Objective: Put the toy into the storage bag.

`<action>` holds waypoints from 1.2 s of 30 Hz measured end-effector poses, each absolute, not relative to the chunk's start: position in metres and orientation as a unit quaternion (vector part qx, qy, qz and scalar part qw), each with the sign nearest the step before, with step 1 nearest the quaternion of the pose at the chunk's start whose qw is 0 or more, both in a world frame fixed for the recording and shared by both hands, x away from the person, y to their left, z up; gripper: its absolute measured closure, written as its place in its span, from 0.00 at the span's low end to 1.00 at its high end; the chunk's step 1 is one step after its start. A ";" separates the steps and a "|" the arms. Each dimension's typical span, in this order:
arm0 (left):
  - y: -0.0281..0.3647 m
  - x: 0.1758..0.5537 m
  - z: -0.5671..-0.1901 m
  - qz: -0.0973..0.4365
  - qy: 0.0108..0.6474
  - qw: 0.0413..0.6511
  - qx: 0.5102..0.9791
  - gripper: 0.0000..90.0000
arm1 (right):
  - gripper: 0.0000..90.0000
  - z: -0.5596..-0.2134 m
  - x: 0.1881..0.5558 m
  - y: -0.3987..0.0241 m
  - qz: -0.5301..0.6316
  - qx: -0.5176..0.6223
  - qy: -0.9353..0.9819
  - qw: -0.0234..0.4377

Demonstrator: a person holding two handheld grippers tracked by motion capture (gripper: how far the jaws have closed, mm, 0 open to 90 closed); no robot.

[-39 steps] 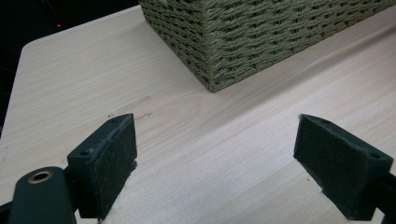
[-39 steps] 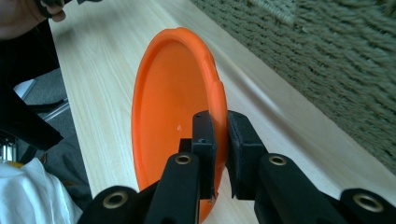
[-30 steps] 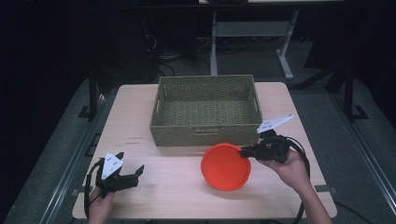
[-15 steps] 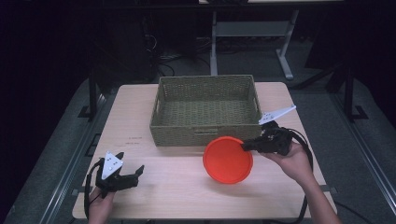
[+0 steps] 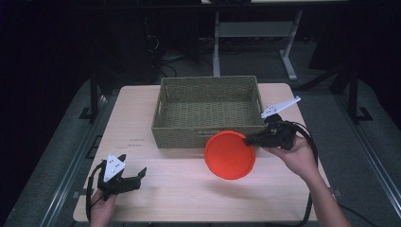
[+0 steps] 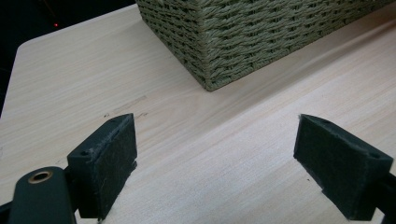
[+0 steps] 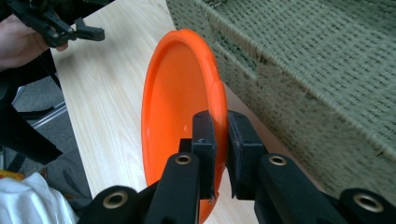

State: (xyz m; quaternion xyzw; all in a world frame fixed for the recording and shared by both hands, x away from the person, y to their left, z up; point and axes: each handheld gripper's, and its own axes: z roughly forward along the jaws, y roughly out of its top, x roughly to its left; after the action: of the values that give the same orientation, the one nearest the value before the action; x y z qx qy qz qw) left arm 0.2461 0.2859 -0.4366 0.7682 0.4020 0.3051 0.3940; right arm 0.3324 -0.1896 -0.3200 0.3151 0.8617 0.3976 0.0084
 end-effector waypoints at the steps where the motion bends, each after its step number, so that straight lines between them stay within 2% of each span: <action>1: 0.286 0.246 -0.437 0.304 0.403 0.395 0.768 0.14 | 0.91 -0.318 0.333 -0.189 0.398 0.314 0.862 0.010; 36: 0.288 0.246 -0.436 0.307 0.406 0.394 0.765 0.14 | 0.91 -0.270 0.348 -0.176 0.402 0.302 0.864 0.031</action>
State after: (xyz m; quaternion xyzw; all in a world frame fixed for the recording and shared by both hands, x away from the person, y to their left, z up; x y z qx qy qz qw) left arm 0.2456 0.2880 -0.4365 0.7651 0.4060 0.3071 0.3943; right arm 0.3476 -0.1757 -0.2705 0.3019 0.8640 0.4017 0.0313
